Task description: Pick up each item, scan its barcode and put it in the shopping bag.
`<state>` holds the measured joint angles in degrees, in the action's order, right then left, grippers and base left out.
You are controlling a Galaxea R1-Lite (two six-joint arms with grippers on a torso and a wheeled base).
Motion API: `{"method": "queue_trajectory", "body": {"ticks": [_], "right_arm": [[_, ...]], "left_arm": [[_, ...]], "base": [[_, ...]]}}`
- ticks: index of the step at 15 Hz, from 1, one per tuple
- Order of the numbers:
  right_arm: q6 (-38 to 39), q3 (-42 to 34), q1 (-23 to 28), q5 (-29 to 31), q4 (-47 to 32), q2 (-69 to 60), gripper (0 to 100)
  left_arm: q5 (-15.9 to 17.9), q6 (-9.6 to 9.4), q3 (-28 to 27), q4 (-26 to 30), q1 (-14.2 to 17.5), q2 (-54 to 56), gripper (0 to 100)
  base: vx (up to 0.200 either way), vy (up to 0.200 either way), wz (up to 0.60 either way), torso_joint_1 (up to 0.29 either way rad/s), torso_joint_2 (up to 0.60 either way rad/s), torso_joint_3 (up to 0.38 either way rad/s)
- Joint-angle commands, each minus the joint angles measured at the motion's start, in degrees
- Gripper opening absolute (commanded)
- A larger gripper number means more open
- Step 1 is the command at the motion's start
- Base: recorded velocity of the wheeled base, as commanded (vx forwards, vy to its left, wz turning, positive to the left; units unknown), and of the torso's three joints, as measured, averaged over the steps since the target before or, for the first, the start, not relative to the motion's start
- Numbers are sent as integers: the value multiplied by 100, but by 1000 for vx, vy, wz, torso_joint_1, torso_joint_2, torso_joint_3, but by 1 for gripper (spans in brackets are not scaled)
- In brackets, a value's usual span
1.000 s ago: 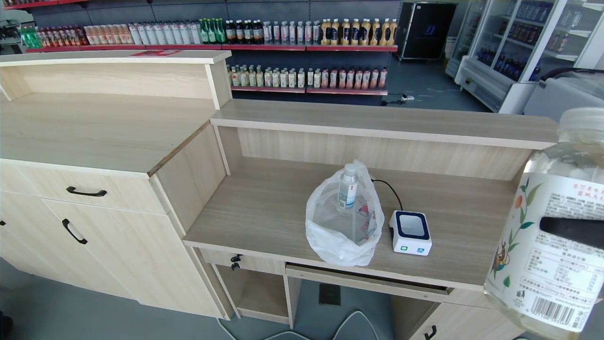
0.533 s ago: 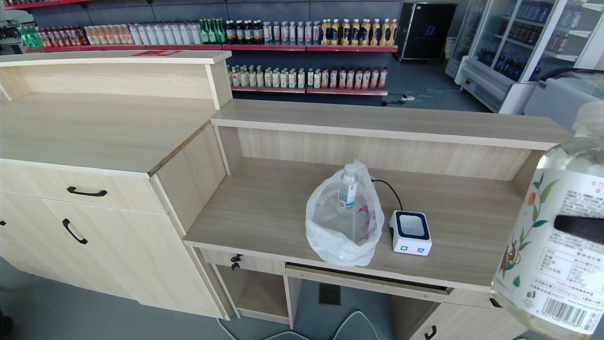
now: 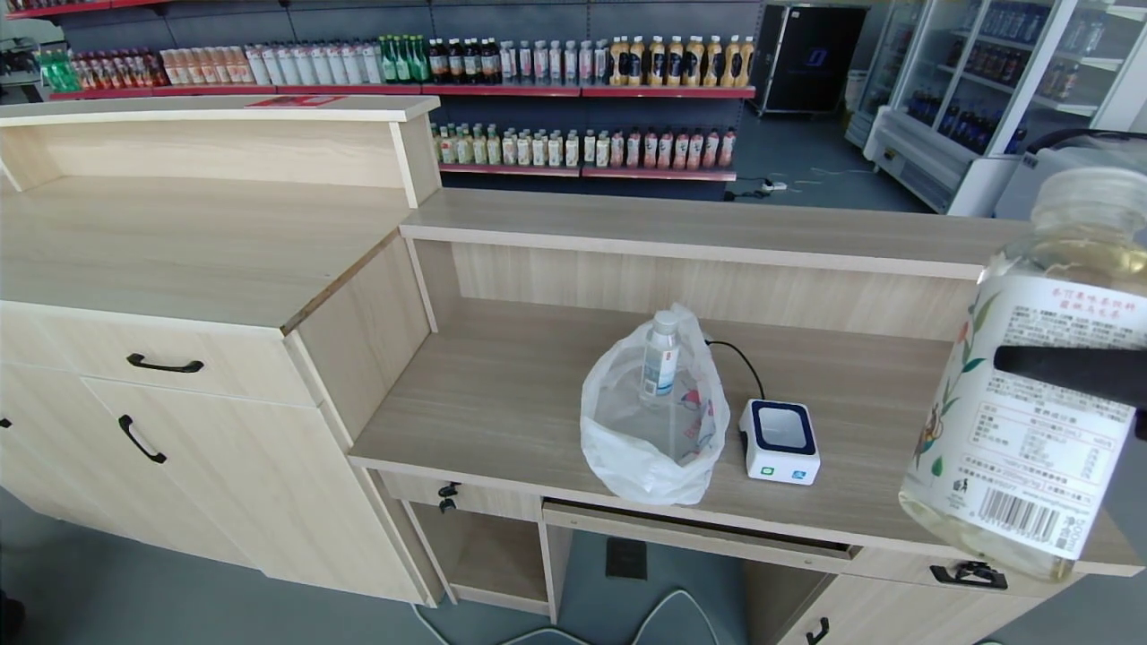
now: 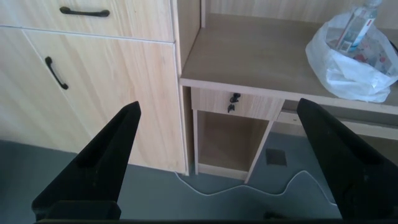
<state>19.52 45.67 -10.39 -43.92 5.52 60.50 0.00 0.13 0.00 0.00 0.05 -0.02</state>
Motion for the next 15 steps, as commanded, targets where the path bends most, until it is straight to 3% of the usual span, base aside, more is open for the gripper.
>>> {"method": "queue_trajectory", "body": {"ticks": [1, 5, 15], "right_arm": [[8, 4, -16, -11, -16, 76, 0], [351, 4, -95, -46, -34, -82, 0], [369, -84, -253, -55, -297, -372, 0]], "left_arm": [[0, 4, 0, 0, 4, 2, 100], [0, 4, 0, 0, 4, 2, 100], [0, 4, 0, 0, 4, 2, 100]], "base": [[0, 0, 0, 0, 0, 0], [0, 0, 0, 0, 0, 0], [0, 0, 0, 0, 0, 0]]}}
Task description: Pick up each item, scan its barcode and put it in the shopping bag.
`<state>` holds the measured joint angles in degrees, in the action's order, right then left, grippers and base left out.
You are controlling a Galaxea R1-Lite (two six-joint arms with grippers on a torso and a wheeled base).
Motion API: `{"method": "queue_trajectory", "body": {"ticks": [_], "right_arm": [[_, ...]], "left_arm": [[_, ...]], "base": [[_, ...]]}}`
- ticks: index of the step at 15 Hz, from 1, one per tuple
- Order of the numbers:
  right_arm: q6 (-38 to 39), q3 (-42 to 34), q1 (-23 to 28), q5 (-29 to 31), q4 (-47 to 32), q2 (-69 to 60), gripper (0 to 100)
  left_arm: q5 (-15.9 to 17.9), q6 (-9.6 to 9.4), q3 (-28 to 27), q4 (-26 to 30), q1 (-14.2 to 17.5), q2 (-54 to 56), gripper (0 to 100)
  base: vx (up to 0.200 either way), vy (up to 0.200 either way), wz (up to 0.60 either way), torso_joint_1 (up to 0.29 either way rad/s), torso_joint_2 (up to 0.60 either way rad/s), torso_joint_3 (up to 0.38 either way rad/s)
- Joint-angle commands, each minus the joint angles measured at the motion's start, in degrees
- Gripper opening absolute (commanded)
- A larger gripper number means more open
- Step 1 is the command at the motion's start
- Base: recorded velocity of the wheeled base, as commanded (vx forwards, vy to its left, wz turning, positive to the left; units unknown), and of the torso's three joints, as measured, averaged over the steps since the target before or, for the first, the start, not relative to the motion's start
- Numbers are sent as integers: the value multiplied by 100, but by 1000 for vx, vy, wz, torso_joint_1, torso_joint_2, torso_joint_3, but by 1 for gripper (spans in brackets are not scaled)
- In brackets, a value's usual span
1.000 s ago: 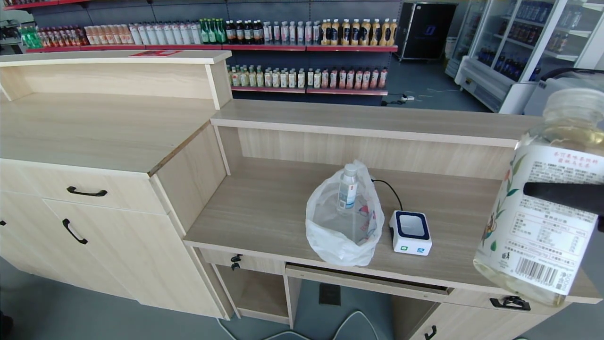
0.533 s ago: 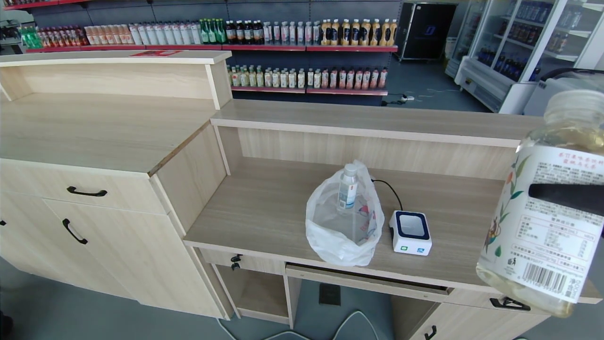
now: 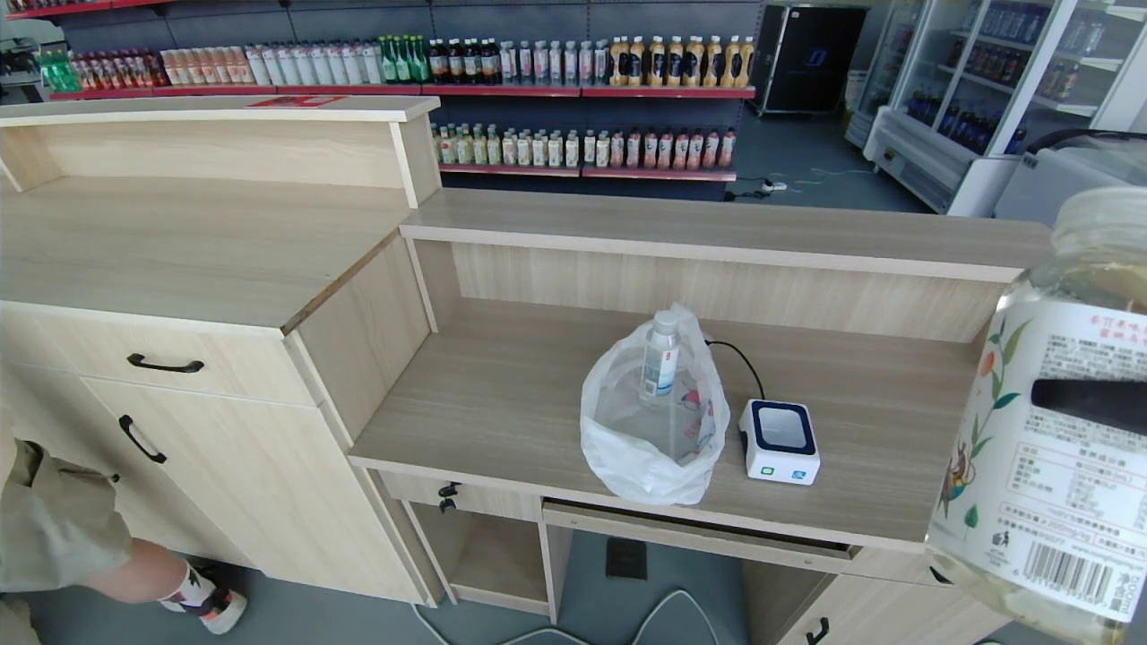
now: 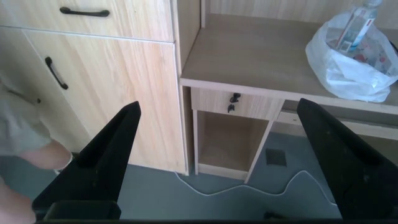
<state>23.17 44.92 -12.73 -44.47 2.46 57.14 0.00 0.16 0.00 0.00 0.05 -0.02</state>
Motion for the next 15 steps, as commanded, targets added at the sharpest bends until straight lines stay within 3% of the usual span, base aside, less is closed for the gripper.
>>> {"method": "queue_trajectory", "body": {"ticks": [1, 12, 15], "right_arm": [[3, -10, -19, 0, 9, -62, 0], [-6, -71, -63, 17, 9, -115, 0], [-349, -133, 51, 53, 26, -36, 0]], "left_arm": [[0, 2, 0, 0, 4, 2, 100], [0, 2, 0, 0, 4, 2, 100], [0, 2, 0, 0, 4, 2, 100]], "base": [[0, 0, 0, 0, 0, 0], [0, 0, 0, 0, 0, 0], [0, 0, 0, 0, 0, 0]]}}
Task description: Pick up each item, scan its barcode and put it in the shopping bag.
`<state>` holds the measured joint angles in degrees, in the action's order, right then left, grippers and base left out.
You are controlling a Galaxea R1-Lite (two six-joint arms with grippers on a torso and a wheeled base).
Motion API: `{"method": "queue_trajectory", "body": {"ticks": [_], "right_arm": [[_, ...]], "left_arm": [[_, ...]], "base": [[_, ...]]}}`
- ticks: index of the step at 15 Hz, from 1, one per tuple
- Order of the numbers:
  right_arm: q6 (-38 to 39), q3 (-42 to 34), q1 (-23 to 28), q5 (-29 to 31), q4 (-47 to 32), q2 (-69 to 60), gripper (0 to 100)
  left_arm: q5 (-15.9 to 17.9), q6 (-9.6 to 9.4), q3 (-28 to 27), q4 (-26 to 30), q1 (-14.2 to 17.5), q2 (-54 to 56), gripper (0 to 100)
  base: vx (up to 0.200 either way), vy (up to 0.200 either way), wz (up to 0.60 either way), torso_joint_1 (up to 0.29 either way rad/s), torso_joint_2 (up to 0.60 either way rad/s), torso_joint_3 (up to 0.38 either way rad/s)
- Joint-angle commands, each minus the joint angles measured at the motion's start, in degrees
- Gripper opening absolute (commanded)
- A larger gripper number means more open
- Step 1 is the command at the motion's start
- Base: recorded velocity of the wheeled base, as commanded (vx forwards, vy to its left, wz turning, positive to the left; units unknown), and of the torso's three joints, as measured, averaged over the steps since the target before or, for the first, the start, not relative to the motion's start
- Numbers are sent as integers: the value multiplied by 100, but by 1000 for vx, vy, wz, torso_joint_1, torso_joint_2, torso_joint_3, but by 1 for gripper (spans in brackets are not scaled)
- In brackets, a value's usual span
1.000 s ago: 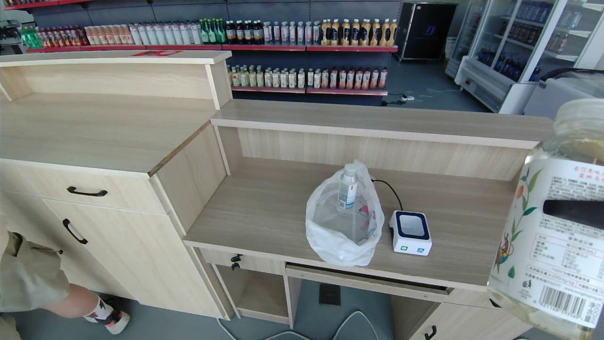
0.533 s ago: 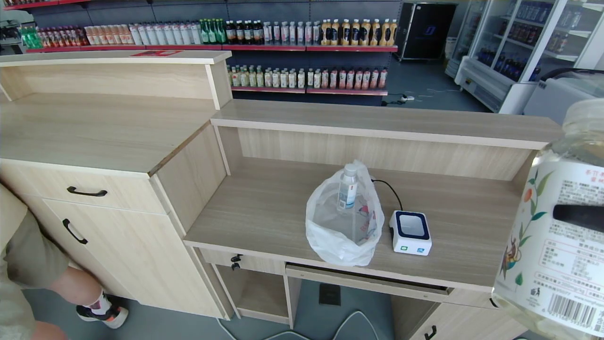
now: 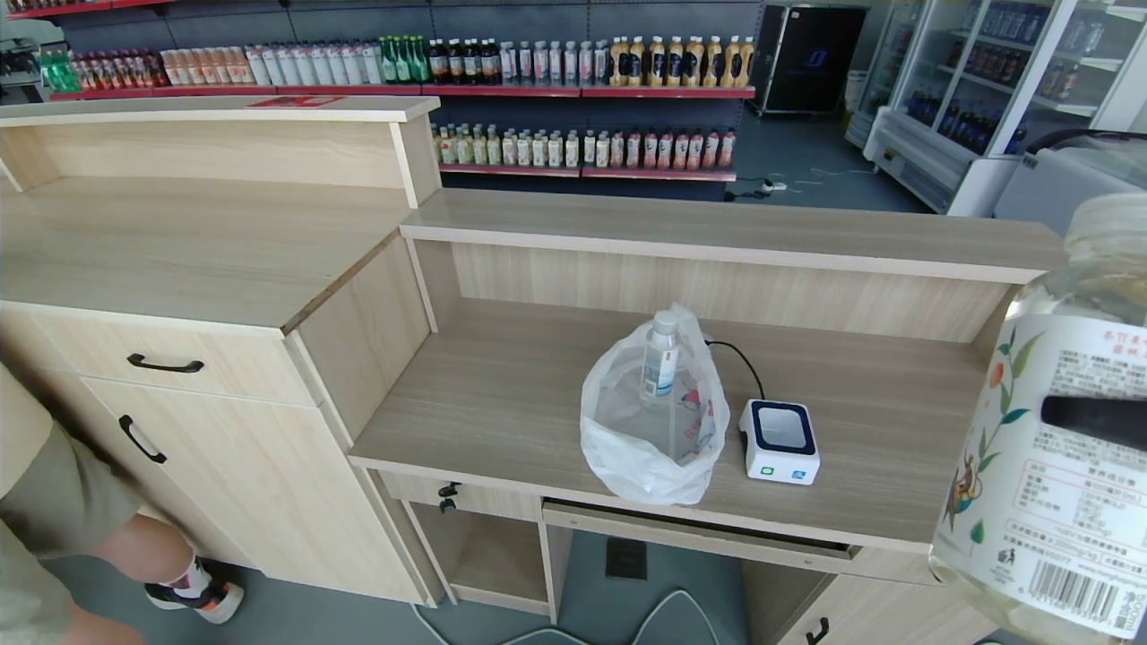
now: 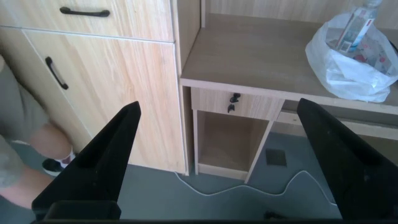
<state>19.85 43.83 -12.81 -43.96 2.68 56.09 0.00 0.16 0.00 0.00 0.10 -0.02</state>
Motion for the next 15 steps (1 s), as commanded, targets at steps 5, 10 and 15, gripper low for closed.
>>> {"method": "queue_trajectory", "body": {"ticks": [5, 10, 15], "right_arm": [[-3628, -524, 1272, 1724, 171, 1018, 0], [-5957, -1245, 2318, 2541, 2843, 2117, 0], [-7144, -1324, 2837, 2471, 4566, 3224, 0]], "left_arm": [[0, 2, 0, 0, -1, 2, 100], [0, 2, 0, 0, -1, 2, 100], [0, 2, 0, 0, -1, 2, 100]], "base": [[0, 0, 0, 0, 0, 0], [0, 0, 0, 0, 0, 0], [0, 0, 0, 0, 0, 0]]}}
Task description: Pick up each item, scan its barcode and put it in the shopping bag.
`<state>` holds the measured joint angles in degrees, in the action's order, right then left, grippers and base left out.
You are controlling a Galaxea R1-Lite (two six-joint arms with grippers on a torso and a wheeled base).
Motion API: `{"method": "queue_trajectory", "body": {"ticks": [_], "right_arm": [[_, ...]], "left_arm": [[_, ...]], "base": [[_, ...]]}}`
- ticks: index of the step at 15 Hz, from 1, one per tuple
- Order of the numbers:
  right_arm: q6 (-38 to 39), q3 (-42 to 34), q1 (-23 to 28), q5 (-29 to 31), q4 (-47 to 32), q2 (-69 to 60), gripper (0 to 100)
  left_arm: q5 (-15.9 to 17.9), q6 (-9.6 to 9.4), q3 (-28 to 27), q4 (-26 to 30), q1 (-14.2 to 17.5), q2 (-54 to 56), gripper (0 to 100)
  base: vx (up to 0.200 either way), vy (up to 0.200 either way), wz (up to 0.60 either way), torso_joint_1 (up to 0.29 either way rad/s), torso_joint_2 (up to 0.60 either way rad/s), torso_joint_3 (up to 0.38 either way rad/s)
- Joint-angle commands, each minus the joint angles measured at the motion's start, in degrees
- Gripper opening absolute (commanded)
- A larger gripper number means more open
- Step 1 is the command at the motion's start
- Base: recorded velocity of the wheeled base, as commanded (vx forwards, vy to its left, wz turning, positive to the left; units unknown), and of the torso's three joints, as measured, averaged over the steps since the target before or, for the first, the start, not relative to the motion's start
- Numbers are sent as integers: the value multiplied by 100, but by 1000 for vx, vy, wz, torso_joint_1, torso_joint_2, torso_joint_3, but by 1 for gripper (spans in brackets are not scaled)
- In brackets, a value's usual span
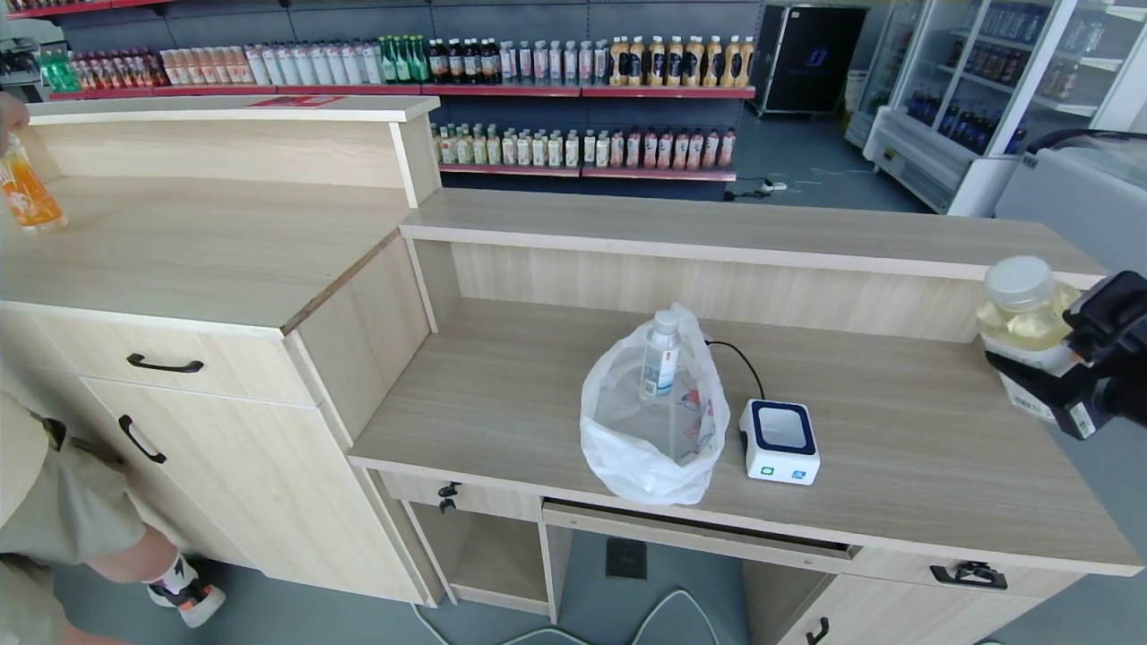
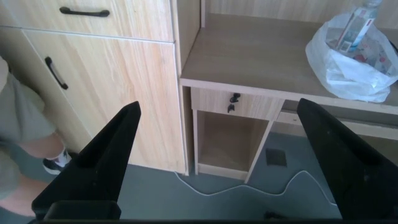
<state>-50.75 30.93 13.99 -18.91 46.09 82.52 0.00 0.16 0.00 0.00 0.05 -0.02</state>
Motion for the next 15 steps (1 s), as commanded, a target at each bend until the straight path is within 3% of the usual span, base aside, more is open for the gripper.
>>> {"method": "queue_trajectory", "body": {"ticks": [1, 5, 7, 9, 15], "right_arm": [[-111, -17, 209, -69, 453, 827, 0], [-937, -131, 789, -667, 1552, 1601, 0], [-1095, -113, 842, -1115, 2097, 1996, 0], [-1113, -34, 851, -1511, 2369, 2392, 0], [-1077, -8, 938, -1607, 3020, 3490, 0]], "left_arm": [[0, 2, 0, 0, 4, 2, 100], [0, 2, 0, 0, 4, 2, 100], [0, 2, 0, 0, 4, 2, 100], [0, 2, 0, 0, 4, 2, 100], [0, 2, 0, 0, 4, 2, 100]], "base": [[0, 0, 0, 0, 0, 0], [0, 0, 600, 2, 0, 2], [0, 0, 600, 12, 2, 2], [0, 0, 0, 0, 0, 0], [0, 0, 0, 0, 0, 0]]}}
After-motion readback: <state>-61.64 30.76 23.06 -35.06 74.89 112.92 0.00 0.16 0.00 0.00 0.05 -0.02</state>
